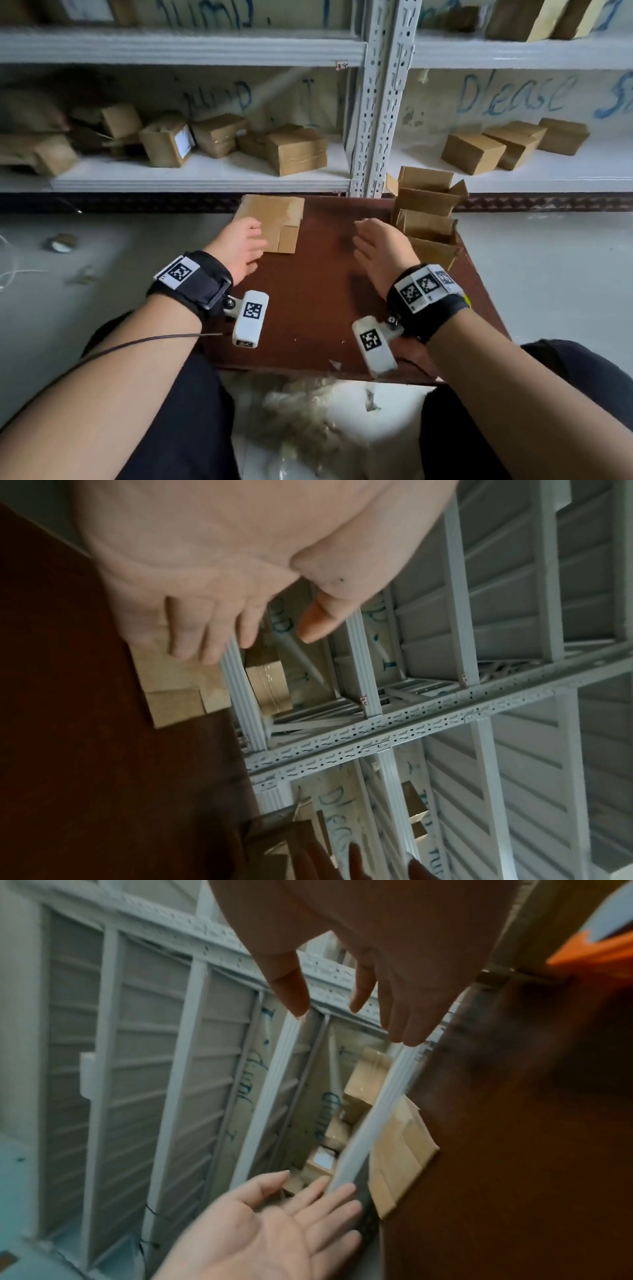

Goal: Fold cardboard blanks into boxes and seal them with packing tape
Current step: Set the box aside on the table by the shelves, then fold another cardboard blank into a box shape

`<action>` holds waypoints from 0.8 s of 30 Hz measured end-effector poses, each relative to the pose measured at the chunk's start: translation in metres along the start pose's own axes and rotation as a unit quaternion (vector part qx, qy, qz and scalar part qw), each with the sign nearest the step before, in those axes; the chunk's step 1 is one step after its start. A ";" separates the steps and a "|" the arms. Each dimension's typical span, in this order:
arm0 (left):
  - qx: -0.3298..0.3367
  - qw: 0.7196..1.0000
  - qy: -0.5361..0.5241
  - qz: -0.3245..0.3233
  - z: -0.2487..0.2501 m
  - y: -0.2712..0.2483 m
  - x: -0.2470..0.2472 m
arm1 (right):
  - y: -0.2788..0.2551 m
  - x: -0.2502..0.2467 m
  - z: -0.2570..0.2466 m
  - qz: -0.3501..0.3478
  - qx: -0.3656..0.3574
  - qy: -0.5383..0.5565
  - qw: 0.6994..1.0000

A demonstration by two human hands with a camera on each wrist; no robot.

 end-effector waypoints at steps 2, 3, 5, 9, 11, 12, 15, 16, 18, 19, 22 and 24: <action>0.002 1.000 -0.015 0.013 -0.011 -0.003 -0.009 | -0.010 0.009 0.025 0.012 0.025 -0.009 1.000; 0.015 1.000 -0.019 0.012 -0.012 -0.004 -0.009 | -0.011 0.011 0.035 0.022 0.040 -0.015 0.999; 0.033 0.999 -0.016 0.012 -0.014 -0.008 -0.007 | -0.015 0.014 0.046 0.029 0.063 -0.028 0.997; 0.016 0.999 0.012 0.038 -0.030 0.009 -0.014 | -0.008 0.013 0.052 0.055 0.066 -0.037 0.996; 0.030 0.998 0.015 0.059 -0.032 0.048 -0.021 | -0.002 0.016 0.053 0.063 0.052 -0.033 0.996; 0.030 0.997 0.021 0.069 -0.028 0.050 -0.021 | 0.001 0.021 0.054 0.060 0.042 -0.040 0.996; 0.047 0.996 0.019 0.077 0.000 0.033 -0.020 | 0.016 0.044 0.055 0.045 0.013 -0.090 0.995; 0.057 0.995 0.017 0.077 0.009 0.035 -0.022 | 0.024 0.054 0.056 0.036 0.006 -0.100 0.994; 0.046 0.996 0.009 0.078 0.026 0.050 -0.030 | 0.048 0.076 0.062 0.026 0.012 -0.111 0.993; 0.042 0.996 -0.003 0.075 0.030 0.062 -0.036 | 0.065 0.084 0.068 0.028 0.021 -0.125 0.992; 0.040 0.994 -0.031 0.099 0.045 0.101 -0.053 | 0.109 0.105 0.084 0.040 0.056 -0.156 0.985; 0.036 0.990 -0.016 0.134 0.044 0.162 -0.071 | 0.138 0.113 0.097 0.062 0.055 -0.199 0.976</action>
Point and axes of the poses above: each hand's wrist, its own y-axis towards the middle knuckle, its own x-axis out of the palm, z = x × y, the point moved 5 cm from there along y, towards the middle knuckle, and after that the axes turned 11 degrees about -x, right-handed, at the moved point
